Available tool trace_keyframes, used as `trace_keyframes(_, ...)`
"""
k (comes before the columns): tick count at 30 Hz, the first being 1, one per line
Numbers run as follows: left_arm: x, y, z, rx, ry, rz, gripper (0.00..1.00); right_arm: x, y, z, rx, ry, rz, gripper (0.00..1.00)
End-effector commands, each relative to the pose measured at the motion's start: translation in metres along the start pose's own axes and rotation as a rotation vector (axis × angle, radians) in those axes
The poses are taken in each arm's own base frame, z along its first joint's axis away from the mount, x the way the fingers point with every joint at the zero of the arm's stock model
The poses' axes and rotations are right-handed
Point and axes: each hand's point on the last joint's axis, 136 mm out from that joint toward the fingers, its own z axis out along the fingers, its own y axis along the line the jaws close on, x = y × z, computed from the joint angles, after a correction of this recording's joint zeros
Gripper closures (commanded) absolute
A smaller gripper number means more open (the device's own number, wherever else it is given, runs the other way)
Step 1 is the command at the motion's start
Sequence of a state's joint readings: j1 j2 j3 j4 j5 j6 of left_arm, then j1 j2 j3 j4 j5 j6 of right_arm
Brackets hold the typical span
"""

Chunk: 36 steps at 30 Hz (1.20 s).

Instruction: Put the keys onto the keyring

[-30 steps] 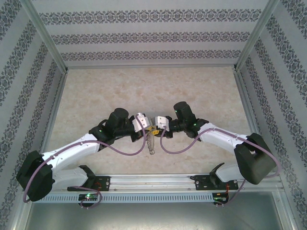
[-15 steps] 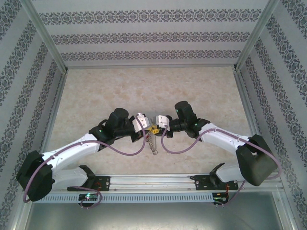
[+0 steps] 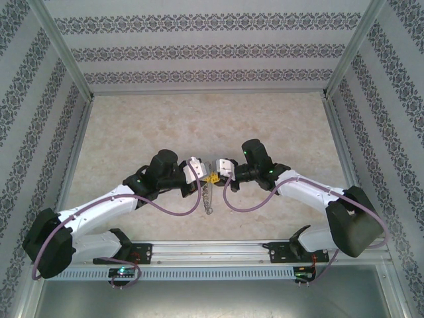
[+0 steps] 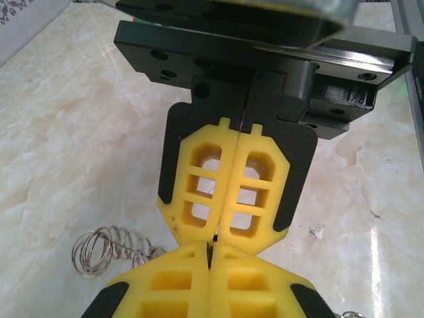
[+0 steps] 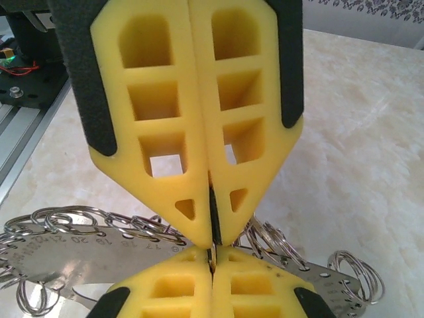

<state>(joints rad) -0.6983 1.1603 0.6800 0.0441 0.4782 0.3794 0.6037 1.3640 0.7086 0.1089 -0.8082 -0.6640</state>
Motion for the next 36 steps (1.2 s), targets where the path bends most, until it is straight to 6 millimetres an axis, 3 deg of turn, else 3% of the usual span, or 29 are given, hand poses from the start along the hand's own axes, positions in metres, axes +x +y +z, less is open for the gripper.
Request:
trace_keyframes(1, -0.021, 0.008, -0.009, -0.034, -0.061, 0.034, 0.92, -0.024, -0.009, -0.009, 0.040, -0.097, -0.031, 1.00)
trace_keyframes(4, -0.029, 0.013, -0.019, -0.071, -0.072, 0.032, 0.68, -0.033, -0.019, -0.021, 0.086, -0.146, -0.019, 1.00)
trace_keyframes(11, -0.049, -0.005, -0.051, -0.031, -0.122, 0.079, 0.45, -0.045, -0.024, -0.035, 0.119, -0.198, -0.015, 1.00)
trace_keyframes(18, -0.050, 0.003, -0.058, -0.080, -0.083, 0.087, 0.45, -0.051, -0.016, -0.039, 0.127, -0.235, -0.035, 1.00)
trace_keyframes(21, -0.050, -0.007, -0.056, 0.009, -0.024, 0.095, 0.61, -0.061, -0.009, -0.043, 0.110, -0.263, -0.044, 1.00)
trace_keyframes(23, -0.045, -0.009, -0.052, 0.041, 0.021, 0.083, 0.64, -0.066, -0.005, -0.044, 0.112, -0.270, -0.062, 1.00)
trace_keyframes(29, -0.044, -0.008, -0.044, 0.043, -0.006, 0.083, 0.60, -0.070, 0.005, -0.042, 0.088, -0.281, -0.093, 1.00)
trace_keyframes(32, -0.044, -0.004, -0.046, 0.005, -0.019, 0.097, 0.51, -0.072, 0.008, -0.040, 0.071, -0.286, -0.112, 1.00)
trace_keyframes(36, -0.035, -0.008, -0.045, 0.030, 0.025, 0.097, 0.52, -0.078, 0.012, -0.036, 0.061, -0.293, -0.138, 1.00)
